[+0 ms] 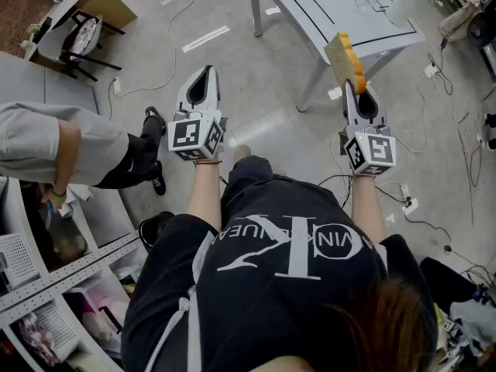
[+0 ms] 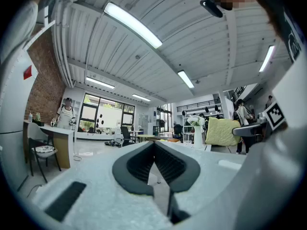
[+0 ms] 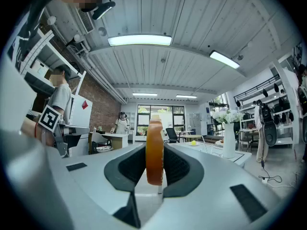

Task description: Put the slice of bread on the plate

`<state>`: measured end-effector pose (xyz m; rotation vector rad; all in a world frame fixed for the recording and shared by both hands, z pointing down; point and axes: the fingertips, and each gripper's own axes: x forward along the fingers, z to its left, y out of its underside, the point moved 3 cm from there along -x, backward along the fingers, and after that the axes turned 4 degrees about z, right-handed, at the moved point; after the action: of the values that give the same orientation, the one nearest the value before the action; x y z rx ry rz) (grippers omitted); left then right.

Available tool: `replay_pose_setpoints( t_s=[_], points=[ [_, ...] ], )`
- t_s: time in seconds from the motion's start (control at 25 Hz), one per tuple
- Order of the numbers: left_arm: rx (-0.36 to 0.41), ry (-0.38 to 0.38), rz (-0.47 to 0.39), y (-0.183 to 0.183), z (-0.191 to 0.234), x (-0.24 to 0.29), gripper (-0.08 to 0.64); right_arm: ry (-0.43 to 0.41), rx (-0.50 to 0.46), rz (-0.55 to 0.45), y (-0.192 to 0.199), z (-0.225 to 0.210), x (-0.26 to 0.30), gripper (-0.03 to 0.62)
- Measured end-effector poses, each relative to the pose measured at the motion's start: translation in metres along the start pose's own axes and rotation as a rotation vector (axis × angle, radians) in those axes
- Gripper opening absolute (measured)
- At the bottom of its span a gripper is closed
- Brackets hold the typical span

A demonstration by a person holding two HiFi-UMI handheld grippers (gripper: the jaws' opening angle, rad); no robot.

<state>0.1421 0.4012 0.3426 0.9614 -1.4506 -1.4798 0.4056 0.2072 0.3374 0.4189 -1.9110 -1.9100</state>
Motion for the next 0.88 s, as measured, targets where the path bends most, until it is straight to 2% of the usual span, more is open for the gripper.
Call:
replay_pose_setpoints(
  t_s=[0.72, 0.88],
  points=[
    [-0.002, -0.018, 0.015, 0.007, 0.009, 0.023, 0.011, -0.015, 0.007, 0.006, 0.006, -0.013, 0.025, 0.089],
    [-0.017, -0.03, 0.027, 0.014, 0.024, 0.039, 0.011, -0.017, 0.027, 0.002, 0.01, -0.016, 0.042, 0.089]
  ],
)
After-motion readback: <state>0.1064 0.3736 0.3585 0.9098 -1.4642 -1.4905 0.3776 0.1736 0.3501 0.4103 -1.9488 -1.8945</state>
